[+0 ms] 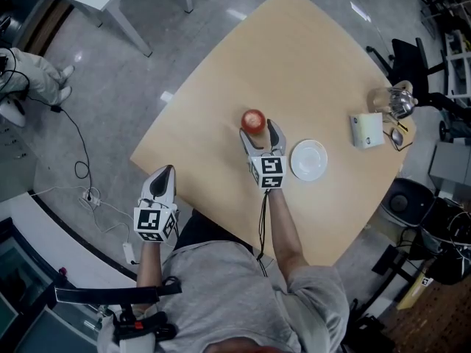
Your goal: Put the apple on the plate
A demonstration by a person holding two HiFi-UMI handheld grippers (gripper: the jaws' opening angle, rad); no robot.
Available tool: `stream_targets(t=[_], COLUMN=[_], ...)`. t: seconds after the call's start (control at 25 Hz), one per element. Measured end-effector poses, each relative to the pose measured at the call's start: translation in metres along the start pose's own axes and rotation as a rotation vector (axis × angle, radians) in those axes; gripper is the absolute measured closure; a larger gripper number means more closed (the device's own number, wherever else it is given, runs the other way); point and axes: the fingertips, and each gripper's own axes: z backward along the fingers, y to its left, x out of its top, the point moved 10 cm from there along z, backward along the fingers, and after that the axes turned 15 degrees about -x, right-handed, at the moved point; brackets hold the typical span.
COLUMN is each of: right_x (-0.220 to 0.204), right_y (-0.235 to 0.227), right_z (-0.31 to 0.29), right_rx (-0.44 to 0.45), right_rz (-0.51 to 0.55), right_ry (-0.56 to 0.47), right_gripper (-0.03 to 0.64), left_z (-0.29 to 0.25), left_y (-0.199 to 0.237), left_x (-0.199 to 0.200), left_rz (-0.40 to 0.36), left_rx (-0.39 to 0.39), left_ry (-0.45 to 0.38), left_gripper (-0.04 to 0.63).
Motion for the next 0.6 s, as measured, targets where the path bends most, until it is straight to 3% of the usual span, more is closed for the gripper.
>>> stream_targets(t=[0.6], right_x=[-0.0020], right_y=[0.0006], right_z=[-0.0085], right_rx=[0.011], right_rz=[0.005], right_ry=[0.010], right_gripper=[0.259], left_z=[-0.0019], left_y=[0.0006], left_x=[0.0034], left_rz=[0.003], left_rx=[0.009], left_ry=[-0.001], left_gripper=[0.577])
